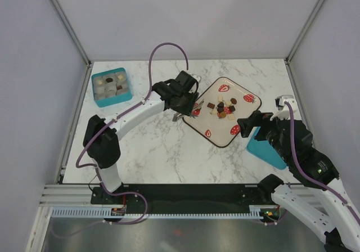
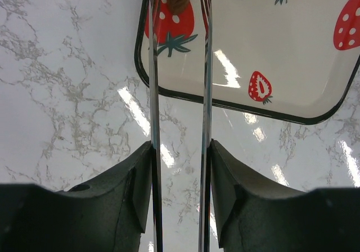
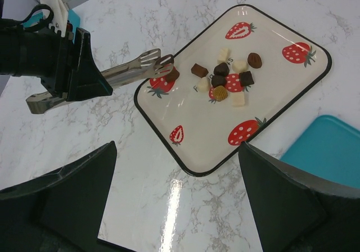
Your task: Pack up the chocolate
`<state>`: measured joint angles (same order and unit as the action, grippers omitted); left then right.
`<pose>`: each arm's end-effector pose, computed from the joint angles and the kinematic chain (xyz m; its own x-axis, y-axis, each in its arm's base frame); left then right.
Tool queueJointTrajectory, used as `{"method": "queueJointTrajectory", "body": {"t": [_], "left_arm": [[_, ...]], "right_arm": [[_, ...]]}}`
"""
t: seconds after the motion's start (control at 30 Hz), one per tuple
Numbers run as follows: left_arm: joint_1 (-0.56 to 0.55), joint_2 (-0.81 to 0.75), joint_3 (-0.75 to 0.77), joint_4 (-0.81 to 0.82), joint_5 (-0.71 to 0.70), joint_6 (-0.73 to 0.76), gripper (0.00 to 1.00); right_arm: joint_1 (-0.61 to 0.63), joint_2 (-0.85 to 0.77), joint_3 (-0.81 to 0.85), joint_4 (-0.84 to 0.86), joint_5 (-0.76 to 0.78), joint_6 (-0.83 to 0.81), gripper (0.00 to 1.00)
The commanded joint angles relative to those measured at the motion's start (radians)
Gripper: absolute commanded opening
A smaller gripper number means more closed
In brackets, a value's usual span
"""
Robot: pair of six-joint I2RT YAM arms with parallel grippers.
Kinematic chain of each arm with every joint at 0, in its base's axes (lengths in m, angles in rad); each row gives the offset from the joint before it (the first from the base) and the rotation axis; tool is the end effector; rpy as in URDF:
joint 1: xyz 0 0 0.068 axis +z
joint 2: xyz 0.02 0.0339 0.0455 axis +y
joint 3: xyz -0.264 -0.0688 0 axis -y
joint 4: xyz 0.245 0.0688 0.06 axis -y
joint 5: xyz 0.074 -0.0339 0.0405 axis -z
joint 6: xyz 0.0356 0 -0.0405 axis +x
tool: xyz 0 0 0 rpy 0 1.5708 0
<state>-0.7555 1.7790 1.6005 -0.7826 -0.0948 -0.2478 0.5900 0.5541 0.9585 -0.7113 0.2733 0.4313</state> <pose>0.2855 -0.2643 0.2976 -0.7363 0.3581 -0.5742 0.4771 0.8764 -0.0652 0.0887 0.0478 0.3713 -0.3626 0.2416 -0.9001 -0.1875 0.9271 0.3244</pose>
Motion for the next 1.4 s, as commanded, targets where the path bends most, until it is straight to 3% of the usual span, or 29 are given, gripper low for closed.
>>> {"method": "queueJointTrajectory", "body": {"t": [0.0,0.63,0.97,1.37], "left_arm": [[-0.008,0.023,0.013,0.074,0.006,0.047,0.50],[-0.008,0.082,-0.033,0.098,0.020,0.025,0.48],[-0.008,0.023,-0.060,0.091,0.007,0.018,0.37],[-0.001,-0.013,0.094,-0.039,-0.020,-0.027,0.34]], "right_arm": [[0.002,0.000,0.040,0.006,0.030,-0.017,0.98],[0.002,-0.006,0.039,0.007,0.043,-0.019,0.98],[0.002,-0.011,0.036,0.006,0.038,-0.008,0.98],[0.002,-0.017,0.034,0.007,0.035,-0.006,0.98]]}}
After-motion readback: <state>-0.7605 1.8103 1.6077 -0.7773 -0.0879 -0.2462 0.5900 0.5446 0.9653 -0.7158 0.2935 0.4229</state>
